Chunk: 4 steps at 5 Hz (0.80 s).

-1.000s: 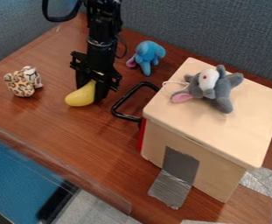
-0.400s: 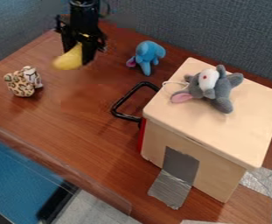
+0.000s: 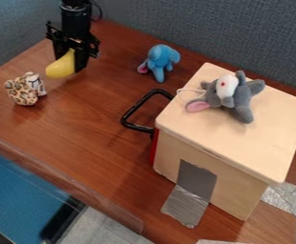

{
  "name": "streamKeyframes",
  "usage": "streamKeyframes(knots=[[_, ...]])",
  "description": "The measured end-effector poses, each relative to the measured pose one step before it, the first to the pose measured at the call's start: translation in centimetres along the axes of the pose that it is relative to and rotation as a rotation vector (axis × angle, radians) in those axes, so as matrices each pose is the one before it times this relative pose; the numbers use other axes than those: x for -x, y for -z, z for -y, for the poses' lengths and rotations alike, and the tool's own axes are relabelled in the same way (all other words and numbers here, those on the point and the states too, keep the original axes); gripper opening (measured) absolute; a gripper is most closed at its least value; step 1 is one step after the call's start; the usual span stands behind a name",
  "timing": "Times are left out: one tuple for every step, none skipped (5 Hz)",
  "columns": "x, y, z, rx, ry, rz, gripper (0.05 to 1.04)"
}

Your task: Move the banana stuff toy above the tiger stuff toy

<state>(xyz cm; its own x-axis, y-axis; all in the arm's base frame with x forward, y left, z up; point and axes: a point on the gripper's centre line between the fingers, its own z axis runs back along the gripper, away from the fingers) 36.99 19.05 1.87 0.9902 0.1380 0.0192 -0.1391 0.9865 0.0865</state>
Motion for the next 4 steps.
streamKeyframes(knots=[[-0.706,0.291,-0.307,0.0023,0.0033,-0.0013,0.603],[-0.256,0.193,0.126,0.0146,0.0070,-0.0070,0.901],[0.085,-0.067,0.249,0.0158,-0.0022,-0.0049,1.009],[0.124,-2.116,-0.094,-0.0340,-0.0080,0.0084,1.003]])
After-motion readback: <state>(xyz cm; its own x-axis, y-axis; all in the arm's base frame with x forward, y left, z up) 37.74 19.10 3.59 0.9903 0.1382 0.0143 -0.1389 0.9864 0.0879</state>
